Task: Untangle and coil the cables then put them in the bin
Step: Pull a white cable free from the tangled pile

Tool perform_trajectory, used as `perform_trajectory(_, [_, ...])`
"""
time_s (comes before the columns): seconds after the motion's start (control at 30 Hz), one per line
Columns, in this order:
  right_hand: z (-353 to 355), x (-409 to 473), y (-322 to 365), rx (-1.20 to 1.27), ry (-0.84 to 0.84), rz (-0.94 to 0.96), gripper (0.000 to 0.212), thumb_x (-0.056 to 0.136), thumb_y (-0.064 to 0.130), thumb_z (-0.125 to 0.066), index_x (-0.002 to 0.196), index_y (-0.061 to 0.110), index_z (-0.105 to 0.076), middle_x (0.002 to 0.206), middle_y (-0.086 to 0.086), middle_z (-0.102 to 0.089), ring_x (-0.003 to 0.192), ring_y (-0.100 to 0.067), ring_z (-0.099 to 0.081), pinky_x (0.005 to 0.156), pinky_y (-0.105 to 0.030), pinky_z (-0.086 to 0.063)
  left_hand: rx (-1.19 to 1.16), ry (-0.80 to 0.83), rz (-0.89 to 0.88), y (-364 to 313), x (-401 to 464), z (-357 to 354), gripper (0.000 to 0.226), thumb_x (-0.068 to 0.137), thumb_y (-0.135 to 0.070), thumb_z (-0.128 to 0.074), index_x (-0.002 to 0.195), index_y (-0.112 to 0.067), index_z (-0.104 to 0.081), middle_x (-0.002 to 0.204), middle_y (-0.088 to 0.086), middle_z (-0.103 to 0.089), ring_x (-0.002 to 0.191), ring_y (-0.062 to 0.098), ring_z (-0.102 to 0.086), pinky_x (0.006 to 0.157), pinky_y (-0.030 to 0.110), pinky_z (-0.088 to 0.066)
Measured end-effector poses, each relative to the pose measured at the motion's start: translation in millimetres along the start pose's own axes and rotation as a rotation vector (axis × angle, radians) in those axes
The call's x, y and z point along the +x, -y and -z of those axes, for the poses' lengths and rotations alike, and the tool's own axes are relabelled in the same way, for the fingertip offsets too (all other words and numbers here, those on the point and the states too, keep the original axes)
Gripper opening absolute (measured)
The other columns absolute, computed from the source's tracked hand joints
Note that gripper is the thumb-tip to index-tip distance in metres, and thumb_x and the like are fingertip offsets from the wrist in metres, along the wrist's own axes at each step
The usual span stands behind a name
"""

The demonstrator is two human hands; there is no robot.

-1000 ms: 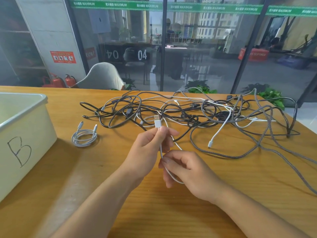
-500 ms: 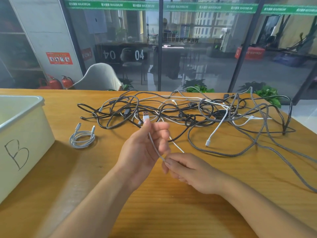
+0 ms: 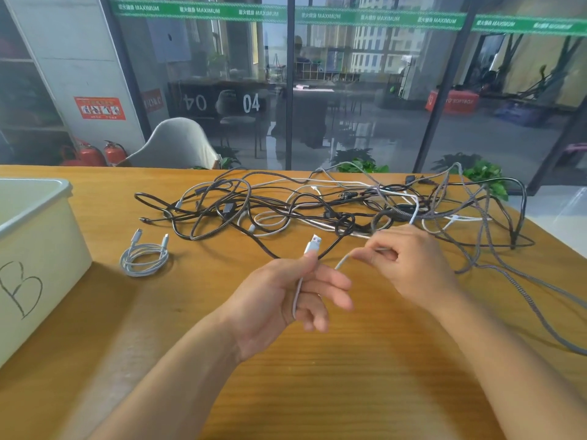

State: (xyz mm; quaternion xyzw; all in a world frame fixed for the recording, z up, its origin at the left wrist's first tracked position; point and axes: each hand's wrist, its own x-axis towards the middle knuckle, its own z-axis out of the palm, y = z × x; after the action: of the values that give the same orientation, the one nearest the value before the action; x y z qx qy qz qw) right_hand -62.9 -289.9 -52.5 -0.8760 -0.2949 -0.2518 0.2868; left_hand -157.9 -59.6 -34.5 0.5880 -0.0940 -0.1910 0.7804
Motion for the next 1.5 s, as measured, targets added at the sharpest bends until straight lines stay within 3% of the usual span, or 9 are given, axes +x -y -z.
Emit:
perform_trajectory(0.17, [-6,-8,44,0.159,-0.137,-0.037,0.036,0.094,0.038,-0.075,0.065,0.020,-0.064,0.049,0.009,-0.041,0.050,-0.010,-0.040,0.053,-0.015,-0.025,0.227,-0.078,0.007,10,5,-1,0.055,0.110,-0.044,-0.032,0.122,-0.007,-0.071,0.114,0.011,-0.077,0.089,0.027,-0.075,0.075,0.030,-0.058])
perform_trajectory(0.47, [-15,-22,73,0.363,0.121,-0.043,0.031,0.106,0.035,-0.052,0.079,0.027,-0.064,0.064,0.009,-0.059,0.063,-0.014,-0.056,0.058,-0.028,-0.043,0.234,-0.156,-0.093,23,15,2,0.058,0.114,-0.039,-0.023,0.128,-0.007,-0.069,0.126,0.007,-0.073,0.123,0.018,-0.066,0.110,0.037,-0.047])
perform_trajectory(0.7, [-23,-28,75,0.390,0.244,-0.055,0.034,0.106,0.027,-0.046,0.073,0.037,-0.049,0.064,0.011,-0.055,0.062,-0.014,-0.052,0.057,-0.024,-0.039,0.192,-0.156,-0.137,21,13,-1,0.053,0.113,-0.037,-0.027,0.127,-0.013,-0.071,0.121,0.021,-0.073,0.118,0.038,-0.064,0.094,0.025,-0.054])
perform_trajectory(0.83, [-24,-29,77,0.454,0.297,-0.072,0.034,0.108,0.028,-0.046,0.078,0.021,-0.060,0.067,0.005,-0.061,0.063,-0.018,-0.058,0.060,-0.034,-0.047,0.146,-0.177,-0.217,21,12,-1,0.053,0.112,-0.038,-0.030,0.124,-0.010,-0.074,0.114,0.023,-0.072,0.088,0.030,-0.067,0.080,0.033,-0.052])
perform_trajectory(0.97, [-25,-30,86,0.425,0.464,-0.005,0.027,0.108,0.030,-0.049,0.088,0.024,-0.066,0.076,0.010,-0.068,0.078,-0.017,-0.065,0.074,-0.037,-0.051,-0.119,-0.235,-0.243,10,11,3,0.056,0.112,-0.037,-0.027,0.124,-0.001,-0.068,0.123,0.013,-0.074,0.115,0.024,-0.071,0.085,0.035,-0.053])
perform_trajectory(1.1, [-28,-29,86,0.384,0.617,0.079,0.025,0.109,0.028,-0.049,0.092,0.024,-0.067,0.080,0.010,-0.069,0.085,-0.012,-0.064,0.081,-0.029,-0.048,-0.306,-0.234,-0.210,-5,2,6,0.049,0.111,-0.037,-0.034,0.088,-0.008,-0.067,0.082,0.007,-0.072,0.059,0.015,-0.065,0.058,0.022,-0.053])
perform_trajectory(1.27, [-30,-24,67,0.313,0.734,0.088,0.053,0.105,0.058,-0.037,0.075,0.022,-0.062,0.068,0.002,-0.056,0.076,-0.017,-0.055,0.081,-0.036,-0.047,-0.293,-0.016,-0.161,-12,-5,11,0.050,0.108,-0.035,-0.037,0.073,-0.012,-0.065,0.046,-0.006,-0.038,0.030,0.002,-0.022,0.038,0.021,-0.015])
perform_trajectory(1.4, [-25,-13,36,0.256,0.684,-0.004,0.069,0.094,0.077,-0.042,0.065,0.014,-0.046,0.068,-0.010,-0.046,0.064,-0.009,-0.040,0.068,-0.030,-0.039,-0.251,0.120,-0.112,-14,-9,19,0.049,0.108,-0.035,-0.038,0.074,-0.015,-0.067,0.042,-0.011,-0.036,0.031,0.000,-0.022,0.041,0.023,-0.012])
perform_trajectory(1.5, [-16,-10,12,0.245,0.556,-0.149,0.073,0.078,0.090,-0.051,0.067,0.019,-0.058,0.071,-0.006,-0.051,0.063,-0.006,-0.043,0.066,-0.033,-0.040,-0.224,0.223,-0.063,-15,-13,24,0.045,0.106,-0.036,-0.040,0.077,-0.014,-0.067,0.042,-0.012,-0.040,0.031,-0.003,-0.029,0.039,0.019,-0.016])
